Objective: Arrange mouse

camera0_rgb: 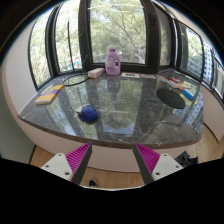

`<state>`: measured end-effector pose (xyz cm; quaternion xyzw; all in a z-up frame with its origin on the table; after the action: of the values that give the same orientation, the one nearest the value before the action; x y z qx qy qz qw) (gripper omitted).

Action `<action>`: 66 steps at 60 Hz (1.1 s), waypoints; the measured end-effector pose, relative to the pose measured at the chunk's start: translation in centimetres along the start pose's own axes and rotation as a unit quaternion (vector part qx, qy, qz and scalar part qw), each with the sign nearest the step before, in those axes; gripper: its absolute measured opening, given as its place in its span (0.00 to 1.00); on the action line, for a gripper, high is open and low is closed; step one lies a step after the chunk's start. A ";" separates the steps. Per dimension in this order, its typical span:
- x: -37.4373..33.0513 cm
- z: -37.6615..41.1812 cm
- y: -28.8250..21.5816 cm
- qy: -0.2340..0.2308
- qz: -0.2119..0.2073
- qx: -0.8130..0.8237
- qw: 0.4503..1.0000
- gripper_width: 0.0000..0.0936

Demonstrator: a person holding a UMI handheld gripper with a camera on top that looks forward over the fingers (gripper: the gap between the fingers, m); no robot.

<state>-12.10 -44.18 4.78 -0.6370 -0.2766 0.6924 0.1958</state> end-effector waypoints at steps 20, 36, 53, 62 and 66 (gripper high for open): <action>12.4 8.4 -6.9 0.007 -0.025 -0.045 0.999 0.91; 16.9 8.4 -12.1 0.037 -0.041 -0.043 0.998 0.91; 19.7 9.1 -14.7 0.015 -0.040 -0.029 0.999 0.66; 19.9 9.6 -14.8 0.011 -0.038 -0.041 0.998 0.50; 19.9 9.5 -14.8 0.011 -0.035 -0.035 0.999 0.45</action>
<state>-24.97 -21.67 -0.92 -0.6407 -0.3208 0.6682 0.2002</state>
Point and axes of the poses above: the point between the fingertips, and its own axes, seen from behind it with the camera up: z to the left, y down, x forward, the way the camera looks, the point moved 1 cm from there along -x, backward, against the way the camera looks, and after that the axes turned 8 degrees about z, right-handed, at the moved point
